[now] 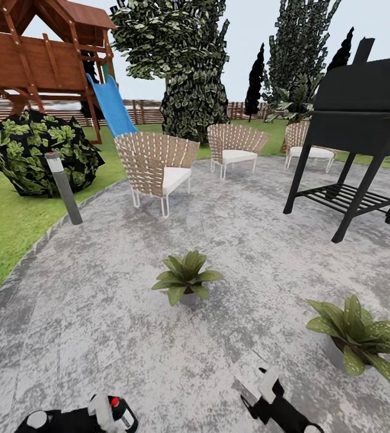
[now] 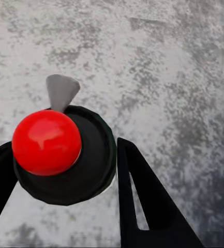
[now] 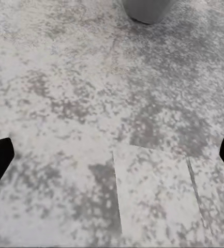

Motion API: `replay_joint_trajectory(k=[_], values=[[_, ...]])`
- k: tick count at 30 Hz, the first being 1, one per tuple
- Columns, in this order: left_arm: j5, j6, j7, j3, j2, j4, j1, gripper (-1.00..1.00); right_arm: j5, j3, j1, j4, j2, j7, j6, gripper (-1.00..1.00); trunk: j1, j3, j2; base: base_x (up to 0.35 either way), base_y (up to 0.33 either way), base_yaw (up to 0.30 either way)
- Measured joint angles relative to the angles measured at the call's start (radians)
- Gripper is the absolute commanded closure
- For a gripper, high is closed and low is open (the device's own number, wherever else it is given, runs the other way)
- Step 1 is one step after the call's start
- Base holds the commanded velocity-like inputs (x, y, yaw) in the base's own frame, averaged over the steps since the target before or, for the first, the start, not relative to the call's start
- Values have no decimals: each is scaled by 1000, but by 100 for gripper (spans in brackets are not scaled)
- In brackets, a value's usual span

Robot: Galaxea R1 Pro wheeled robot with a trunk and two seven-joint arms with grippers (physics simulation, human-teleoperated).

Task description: Pick up the pesticide atomizer in the garden and spray insectifuge to fully cover both potted plants in the garden.

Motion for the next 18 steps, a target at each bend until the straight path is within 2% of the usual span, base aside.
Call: replay_joint_trajectory(k=[1, 2, 4, 5, 6, 7, 8, 9, 11, 12, 13, 16, 18], values=[[-63, 44, -74, 0, 6, -33, -16, 100, 31, 2, 0, -37, -13, 93, 23, -100, 0, 0, 0, 0, 0, 0], [-110, 67, -113, -1, 6, -52, -26, 100, 53, 3, 0, -63, -21, 154, 40, -100, 0, 0, 0, 0, 0, 0], [-257, 112, -174, 0, -5, -103, -46, 100, 100, 3, -3, -125, -39, 331, 74, -100, 0, 0, 0, 0, 0, 0], [-422, 179, -210, 1, -44, -141, -79, 100, 127, 1, -8, -180, -44, 473, 84, -100, 0, 0, 0, 0, 0, 0], [-508, 220, -244, 1, -66, -150, -95, 100, 149, 0, -9, -219, -44, 530, 86, -100, 0, 0, 0, 0, 0, 0], [-578, 248, -278, 2, -92, -154, -109, 100, 171, 0, -9, -257, -44, 579, 93, -100, 0, 0, 0, 0, 0, 0], [-631, 262, -301, 2, -119, -157, -124, 100, 184, -1, -9, -286, -45, 623, 103, -100, 0, 0, 0, 0, 0, 0], [-702, 272, -317, 2, -161, -158, -141, 100, 191, -1, -9, -317, -45, 682, 112, -100, 0, 0, 0, 0, 0, 0], [-757, 278, -319, 3, -203, -159, -149, 100, 194, -1, -9, -335, -38, 711, 117, -100, 0, 0, 0, 0, 0, 0], [-763, 278, -318, 2, -213, -159, -149, 100, 196, 0, -9, -342, -35, 714, 121, -100, 0, 0, 0, 0, 0, 0], [-765, 278, -318, 1, -219, -158, -150, 100, 196, 0, -9, -346, -33, 715, 126, 100, 0, 0, 0, 0, 0, 0], [-769, 279, -317, -28, -237, -159, -151, 100, 194, 0, -9, -353, -29, 719, 140, 100, 0, 0, 0, 0, 0, 0], [-769, 281, -314, -50, -241, -160, -152, 100, 193, 1, -9, -355, -17, 719, 142, 100, 0, 0, 0, 0, 0, 0]])
